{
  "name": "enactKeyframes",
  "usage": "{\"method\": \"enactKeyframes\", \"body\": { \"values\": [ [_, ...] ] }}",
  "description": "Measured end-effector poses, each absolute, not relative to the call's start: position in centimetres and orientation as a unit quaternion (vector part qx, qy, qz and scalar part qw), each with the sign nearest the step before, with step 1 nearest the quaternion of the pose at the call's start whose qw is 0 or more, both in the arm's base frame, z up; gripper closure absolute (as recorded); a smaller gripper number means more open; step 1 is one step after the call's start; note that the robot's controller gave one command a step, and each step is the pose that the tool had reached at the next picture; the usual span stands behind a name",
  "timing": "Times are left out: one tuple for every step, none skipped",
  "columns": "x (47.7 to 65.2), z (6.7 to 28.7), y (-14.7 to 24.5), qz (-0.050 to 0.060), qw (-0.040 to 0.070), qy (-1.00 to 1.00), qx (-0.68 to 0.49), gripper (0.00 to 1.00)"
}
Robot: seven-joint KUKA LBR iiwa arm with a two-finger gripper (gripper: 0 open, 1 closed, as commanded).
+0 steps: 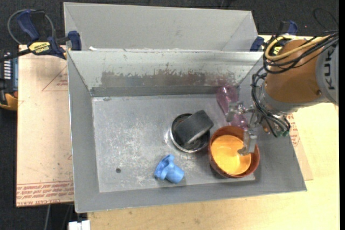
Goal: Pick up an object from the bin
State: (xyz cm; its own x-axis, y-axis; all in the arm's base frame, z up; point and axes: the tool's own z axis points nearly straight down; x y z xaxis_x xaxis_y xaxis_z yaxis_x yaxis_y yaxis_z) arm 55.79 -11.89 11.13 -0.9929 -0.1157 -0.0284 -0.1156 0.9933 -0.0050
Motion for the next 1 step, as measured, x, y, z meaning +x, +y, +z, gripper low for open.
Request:
{"method": "enactKeyframes", "body": {
  "values": [
    [54.09,7.0,-11.79,-0.001,0.015,0.998,-0.055,0.0]
  ]
}}
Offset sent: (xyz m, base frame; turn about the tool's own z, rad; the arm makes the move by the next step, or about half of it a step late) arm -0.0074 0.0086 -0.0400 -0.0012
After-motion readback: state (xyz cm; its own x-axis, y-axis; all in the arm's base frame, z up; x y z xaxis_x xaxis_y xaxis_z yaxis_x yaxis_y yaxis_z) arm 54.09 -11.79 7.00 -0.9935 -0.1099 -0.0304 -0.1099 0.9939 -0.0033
